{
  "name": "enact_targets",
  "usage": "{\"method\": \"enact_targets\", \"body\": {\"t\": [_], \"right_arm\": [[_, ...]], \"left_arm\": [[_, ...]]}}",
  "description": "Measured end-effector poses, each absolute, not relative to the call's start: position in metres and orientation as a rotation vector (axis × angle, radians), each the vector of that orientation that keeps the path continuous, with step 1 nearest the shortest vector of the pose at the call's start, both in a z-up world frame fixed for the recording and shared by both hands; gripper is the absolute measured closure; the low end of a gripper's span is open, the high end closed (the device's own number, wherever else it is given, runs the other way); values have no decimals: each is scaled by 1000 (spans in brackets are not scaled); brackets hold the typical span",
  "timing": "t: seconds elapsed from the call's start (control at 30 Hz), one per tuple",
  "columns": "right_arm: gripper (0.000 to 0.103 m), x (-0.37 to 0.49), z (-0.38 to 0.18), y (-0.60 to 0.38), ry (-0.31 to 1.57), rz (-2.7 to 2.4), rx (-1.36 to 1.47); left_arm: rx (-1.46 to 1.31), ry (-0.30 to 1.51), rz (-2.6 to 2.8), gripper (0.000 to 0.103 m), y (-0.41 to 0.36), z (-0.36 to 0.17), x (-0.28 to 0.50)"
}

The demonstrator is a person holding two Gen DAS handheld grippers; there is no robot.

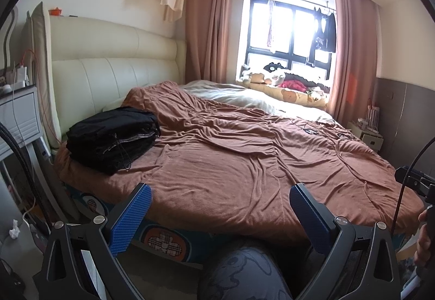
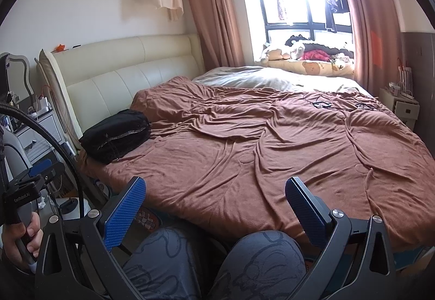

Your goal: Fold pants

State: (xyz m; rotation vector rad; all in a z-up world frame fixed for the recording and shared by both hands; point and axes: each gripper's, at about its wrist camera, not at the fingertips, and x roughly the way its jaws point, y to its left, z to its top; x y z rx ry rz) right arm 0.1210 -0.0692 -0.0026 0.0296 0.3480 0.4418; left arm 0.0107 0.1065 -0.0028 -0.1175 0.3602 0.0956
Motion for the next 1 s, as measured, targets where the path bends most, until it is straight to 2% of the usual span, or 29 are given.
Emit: {"method": "enact_targets", "body": {"t": [1.0], "right_arm": [[0, 109, 3, -68, 350, 448, 32]], "left_arm": [[-121, 345, 86, 1, 106, 3, -9]]}}
